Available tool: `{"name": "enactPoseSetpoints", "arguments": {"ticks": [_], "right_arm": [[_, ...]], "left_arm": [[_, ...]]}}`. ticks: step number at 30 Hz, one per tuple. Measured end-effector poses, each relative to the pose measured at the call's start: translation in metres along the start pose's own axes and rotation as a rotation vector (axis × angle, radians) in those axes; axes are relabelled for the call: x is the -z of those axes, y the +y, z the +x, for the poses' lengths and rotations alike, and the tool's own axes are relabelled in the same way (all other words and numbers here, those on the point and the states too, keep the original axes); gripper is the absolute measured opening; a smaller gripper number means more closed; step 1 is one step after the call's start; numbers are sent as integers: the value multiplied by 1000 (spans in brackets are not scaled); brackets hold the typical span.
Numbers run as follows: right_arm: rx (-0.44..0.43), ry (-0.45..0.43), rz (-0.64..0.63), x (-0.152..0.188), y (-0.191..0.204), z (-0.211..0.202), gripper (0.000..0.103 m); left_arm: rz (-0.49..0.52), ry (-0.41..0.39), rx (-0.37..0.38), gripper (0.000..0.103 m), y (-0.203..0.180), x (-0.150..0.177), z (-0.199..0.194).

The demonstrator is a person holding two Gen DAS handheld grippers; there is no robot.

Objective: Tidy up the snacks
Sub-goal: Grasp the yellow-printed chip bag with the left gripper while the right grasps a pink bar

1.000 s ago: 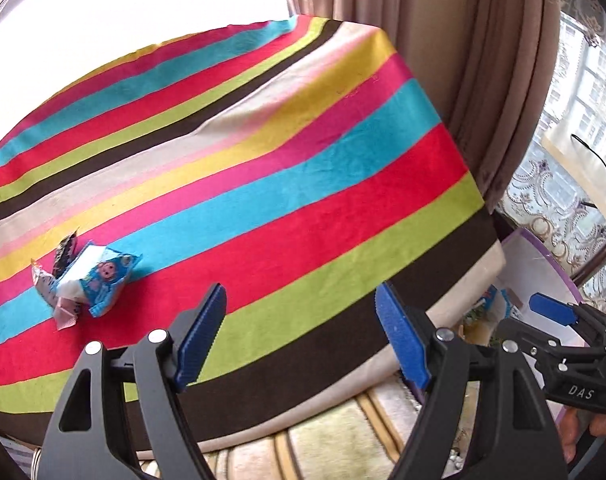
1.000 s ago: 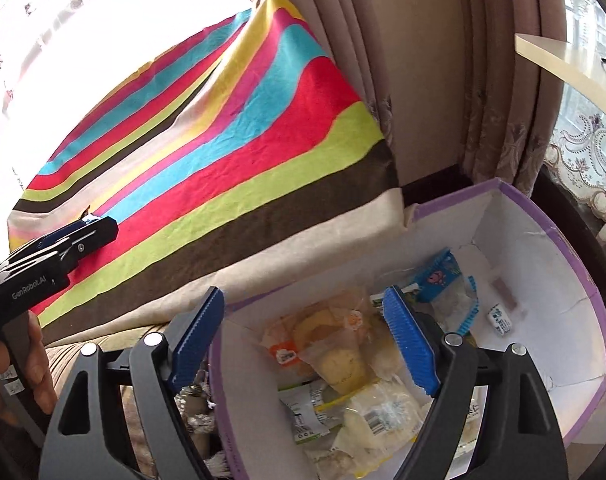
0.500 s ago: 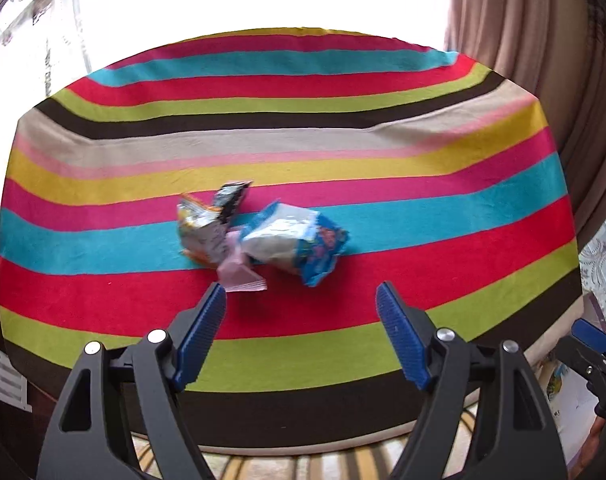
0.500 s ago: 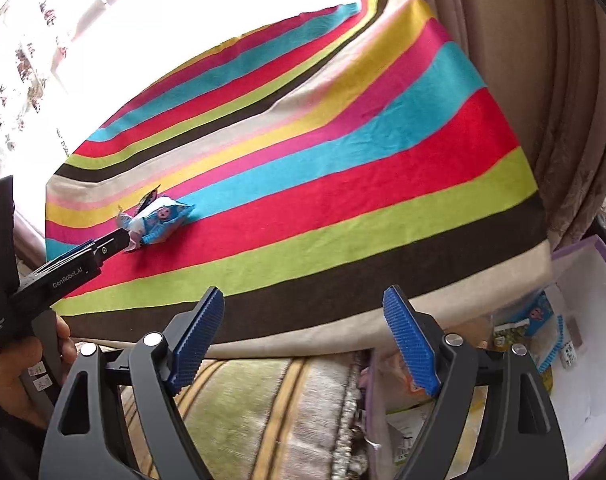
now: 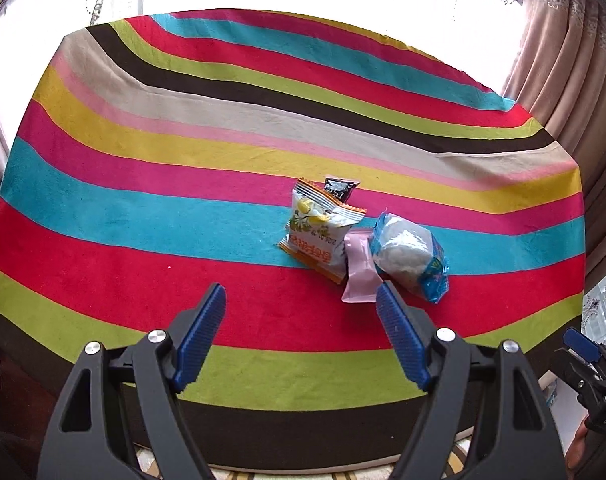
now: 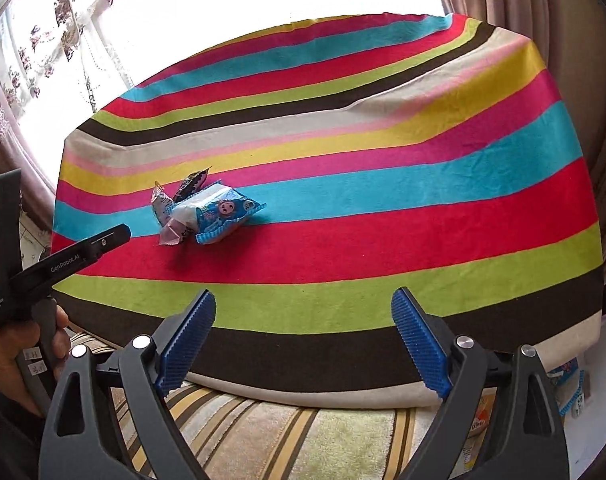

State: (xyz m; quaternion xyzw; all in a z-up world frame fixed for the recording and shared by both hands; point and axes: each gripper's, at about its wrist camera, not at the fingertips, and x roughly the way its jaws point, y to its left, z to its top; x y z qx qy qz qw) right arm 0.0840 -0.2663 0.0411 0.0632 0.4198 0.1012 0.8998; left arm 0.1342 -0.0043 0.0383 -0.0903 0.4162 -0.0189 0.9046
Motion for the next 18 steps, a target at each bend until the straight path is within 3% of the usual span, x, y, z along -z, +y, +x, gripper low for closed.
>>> {"name": "enactPoseSetpoints", "arguments": {"ticks": [18], "right_arm": [[-128, 77, -126, -16, 76, 43, 87]], "left_arm": [[73, 35, 115, 77, 5, -33, 58]]}}
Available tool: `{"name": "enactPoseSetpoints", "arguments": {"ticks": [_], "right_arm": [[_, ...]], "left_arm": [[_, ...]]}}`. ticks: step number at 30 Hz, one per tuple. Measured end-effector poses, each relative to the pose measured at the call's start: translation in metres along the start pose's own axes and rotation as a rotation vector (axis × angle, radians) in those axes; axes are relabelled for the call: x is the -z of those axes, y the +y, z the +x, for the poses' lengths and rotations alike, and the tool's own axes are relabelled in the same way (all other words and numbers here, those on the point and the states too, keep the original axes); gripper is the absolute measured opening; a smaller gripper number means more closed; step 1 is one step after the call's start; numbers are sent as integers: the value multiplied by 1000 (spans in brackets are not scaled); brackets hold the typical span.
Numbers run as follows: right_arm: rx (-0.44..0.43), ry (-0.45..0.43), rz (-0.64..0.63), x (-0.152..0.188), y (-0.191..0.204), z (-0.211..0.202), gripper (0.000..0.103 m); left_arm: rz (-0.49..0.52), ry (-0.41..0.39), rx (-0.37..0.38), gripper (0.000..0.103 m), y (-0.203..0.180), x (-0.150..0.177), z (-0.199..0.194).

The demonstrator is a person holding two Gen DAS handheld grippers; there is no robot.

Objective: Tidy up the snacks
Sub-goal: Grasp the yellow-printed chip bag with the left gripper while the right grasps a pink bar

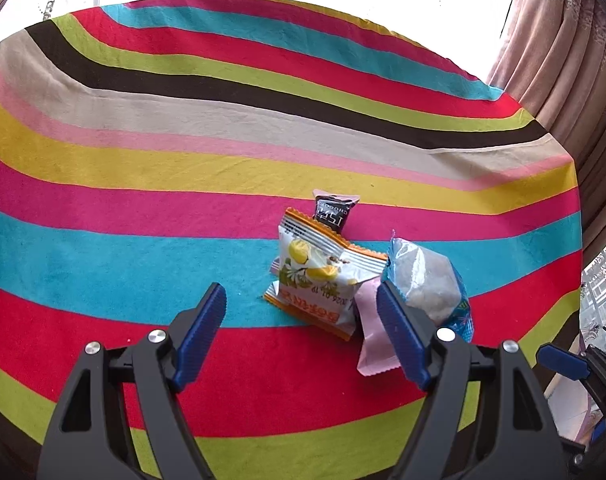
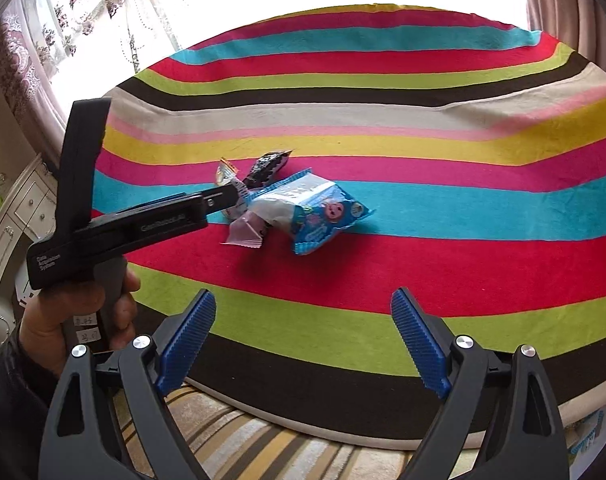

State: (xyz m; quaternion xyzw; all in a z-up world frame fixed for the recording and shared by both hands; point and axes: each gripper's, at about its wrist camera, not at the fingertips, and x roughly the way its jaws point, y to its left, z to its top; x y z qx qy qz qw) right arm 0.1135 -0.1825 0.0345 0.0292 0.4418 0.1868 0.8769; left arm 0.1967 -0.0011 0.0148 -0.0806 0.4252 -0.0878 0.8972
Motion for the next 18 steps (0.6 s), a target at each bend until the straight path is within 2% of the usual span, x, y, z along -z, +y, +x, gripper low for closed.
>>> {"name": "enactPoseSetpoints", "arguments": {"ticks": [8, 12, 14, 18], "right_arm": [[-75, 26, -38, -10, 28, 24, 75], [-89, 32, -30, -16, 34, 35, 69], [-96, 34, -20, -18, 35, 39, 67], [-99, 41, 13, -24, 37, 51, 62]], "left_arm": [[36, 11, 84, 75, 2, -8, 16], [30, 34, 128, 53, 7, -12, 28], [19, 43, 139, 46, 10, -12, 32], [-3, 39, 153, 41, 15, -12, 33]]}}
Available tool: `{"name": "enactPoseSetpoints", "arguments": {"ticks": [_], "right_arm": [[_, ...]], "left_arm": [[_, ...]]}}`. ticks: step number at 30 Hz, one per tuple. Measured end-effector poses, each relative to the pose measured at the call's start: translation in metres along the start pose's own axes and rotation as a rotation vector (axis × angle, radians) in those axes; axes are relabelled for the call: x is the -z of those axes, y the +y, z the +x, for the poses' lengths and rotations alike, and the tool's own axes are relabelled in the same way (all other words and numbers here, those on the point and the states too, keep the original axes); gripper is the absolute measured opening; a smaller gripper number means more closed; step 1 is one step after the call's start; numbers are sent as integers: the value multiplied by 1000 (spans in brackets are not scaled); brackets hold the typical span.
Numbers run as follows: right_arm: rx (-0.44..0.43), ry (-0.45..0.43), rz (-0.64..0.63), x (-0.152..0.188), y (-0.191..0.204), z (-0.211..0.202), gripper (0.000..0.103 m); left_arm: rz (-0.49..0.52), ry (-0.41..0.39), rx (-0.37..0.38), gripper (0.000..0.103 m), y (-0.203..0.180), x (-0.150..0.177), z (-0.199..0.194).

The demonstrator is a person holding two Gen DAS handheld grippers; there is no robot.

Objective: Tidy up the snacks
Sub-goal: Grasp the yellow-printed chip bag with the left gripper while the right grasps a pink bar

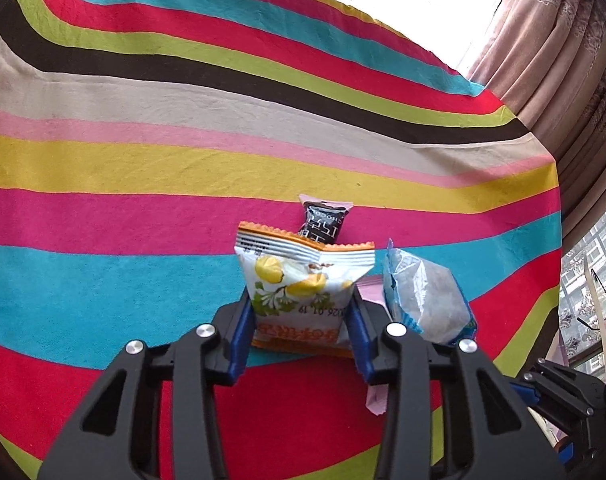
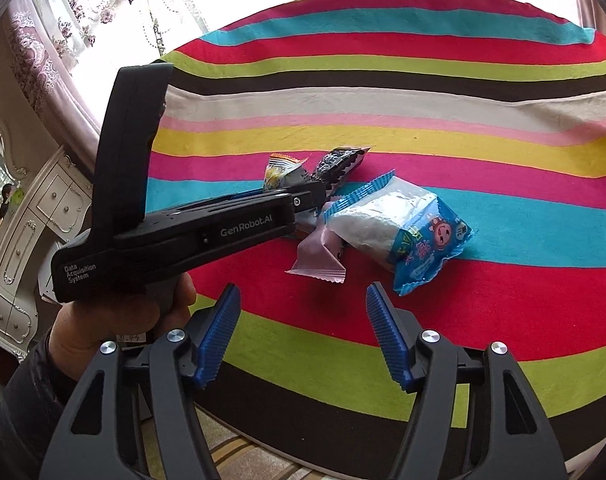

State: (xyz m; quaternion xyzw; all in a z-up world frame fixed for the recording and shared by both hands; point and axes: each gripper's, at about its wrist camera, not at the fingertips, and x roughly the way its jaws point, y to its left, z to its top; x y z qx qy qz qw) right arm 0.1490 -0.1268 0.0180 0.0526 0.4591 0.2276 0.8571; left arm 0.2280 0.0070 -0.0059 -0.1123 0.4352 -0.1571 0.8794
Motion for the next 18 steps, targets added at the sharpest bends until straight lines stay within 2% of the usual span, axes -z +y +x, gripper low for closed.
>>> {"name": "enactPoseSetpoints", "arguments": {"ticks": [7, 14, 18], "right_arm": [[13, -12, 40, -11, 1, 15, 52], [47, -9, 44, -17, 2, 27, 52], [66, 2, 52, -20, 2, 33, 46]], "left_arm": [[-54, -37, -18, 41, 17, 1, -12], [-88, -61, -29, 41, 27, 2, -19], [-101, -74, -48, 41, 33, 3, -22]]}}
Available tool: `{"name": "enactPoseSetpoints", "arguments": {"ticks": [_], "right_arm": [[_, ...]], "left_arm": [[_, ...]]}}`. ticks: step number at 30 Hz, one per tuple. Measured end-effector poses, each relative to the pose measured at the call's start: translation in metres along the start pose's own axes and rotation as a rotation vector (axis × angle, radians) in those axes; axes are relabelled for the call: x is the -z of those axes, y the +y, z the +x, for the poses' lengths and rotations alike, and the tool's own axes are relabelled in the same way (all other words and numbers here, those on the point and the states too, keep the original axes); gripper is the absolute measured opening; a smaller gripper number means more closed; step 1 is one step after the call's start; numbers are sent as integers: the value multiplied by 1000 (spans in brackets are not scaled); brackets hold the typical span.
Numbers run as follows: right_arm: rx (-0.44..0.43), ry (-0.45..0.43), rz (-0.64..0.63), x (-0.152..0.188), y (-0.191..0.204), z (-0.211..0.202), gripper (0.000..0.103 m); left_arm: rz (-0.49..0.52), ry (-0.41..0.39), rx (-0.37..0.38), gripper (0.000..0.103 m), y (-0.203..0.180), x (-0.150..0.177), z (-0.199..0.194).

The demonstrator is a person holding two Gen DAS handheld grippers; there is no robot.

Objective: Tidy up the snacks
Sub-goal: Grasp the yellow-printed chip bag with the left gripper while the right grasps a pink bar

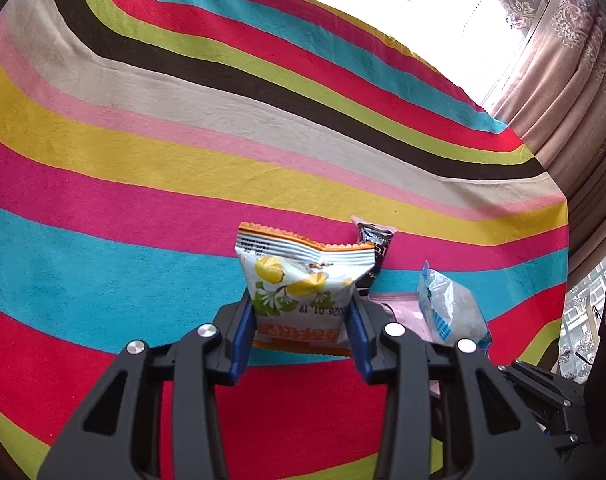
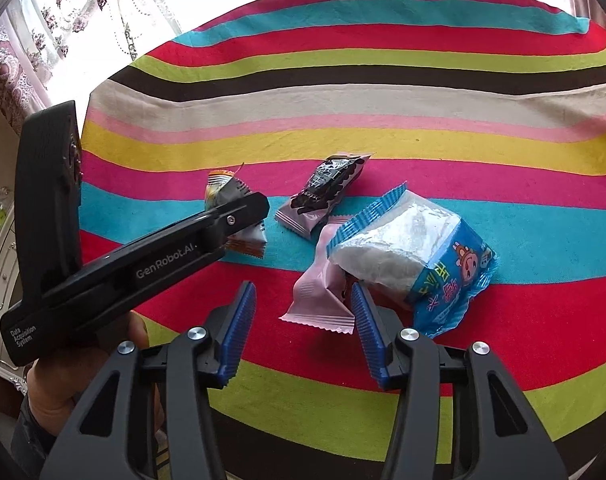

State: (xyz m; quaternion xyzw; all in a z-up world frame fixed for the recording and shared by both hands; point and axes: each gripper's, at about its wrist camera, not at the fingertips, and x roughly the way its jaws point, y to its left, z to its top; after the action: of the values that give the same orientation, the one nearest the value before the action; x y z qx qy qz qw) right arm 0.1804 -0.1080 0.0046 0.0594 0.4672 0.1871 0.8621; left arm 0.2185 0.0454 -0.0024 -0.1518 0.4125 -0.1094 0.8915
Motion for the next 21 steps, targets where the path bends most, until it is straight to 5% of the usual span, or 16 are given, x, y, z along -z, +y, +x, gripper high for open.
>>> {"name": "enactPoseSetpoints", "arguments": {"ticks": [16, 21], "right_arm": [[89, 14, 31, -13, 0, 21, 40], [130, 20, 4, -16, 1, 28, 27]], "left_arm": [[-18, -8, -49, 40, 7, 6, -5], [-2, -3, -79, 40, 5, 9, -7]]}}
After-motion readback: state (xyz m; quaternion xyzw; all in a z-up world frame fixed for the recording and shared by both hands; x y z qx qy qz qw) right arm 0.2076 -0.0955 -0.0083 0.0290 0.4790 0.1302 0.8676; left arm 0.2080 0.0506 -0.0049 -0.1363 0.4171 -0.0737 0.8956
